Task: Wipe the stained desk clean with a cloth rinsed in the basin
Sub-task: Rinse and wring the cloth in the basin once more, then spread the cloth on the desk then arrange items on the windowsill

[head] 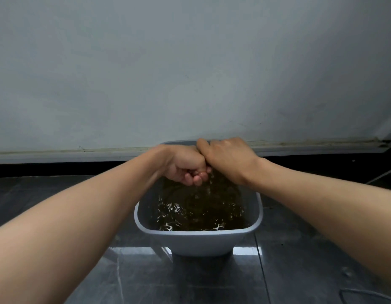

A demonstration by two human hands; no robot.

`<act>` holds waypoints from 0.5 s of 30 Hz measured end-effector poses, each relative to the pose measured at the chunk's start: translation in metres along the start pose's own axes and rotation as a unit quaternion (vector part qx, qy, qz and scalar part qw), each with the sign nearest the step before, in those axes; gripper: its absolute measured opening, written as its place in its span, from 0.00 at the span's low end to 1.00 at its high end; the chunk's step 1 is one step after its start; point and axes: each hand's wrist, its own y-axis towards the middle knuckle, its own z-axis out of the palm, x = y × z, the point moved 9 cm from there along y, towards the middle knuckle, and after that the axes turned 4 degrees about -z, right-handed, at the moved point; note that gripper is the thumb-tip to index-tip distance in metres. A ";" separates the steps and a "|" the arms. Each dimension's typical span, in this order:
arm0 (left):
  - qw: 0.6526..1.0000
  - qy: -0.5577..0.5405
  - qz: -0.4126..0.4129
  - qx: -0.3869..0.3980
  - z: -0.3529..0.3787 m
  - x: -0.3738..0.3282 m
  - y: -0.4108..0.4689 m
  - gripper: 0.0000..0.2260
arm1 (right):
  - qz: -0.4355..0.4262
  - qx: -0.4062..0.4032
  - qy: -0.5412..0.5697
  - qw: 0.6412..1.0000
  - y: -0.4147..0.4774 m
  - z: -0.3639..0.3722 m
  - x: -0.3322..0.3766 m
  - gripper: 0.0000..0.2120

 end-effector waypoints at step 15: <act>0.954 -0.169 0.024 -0.248 -0.088 -0.069 -0.071 0.07 | 0.269 0.189 0.340 0.881 0.043 -0.069 -0.058 0.16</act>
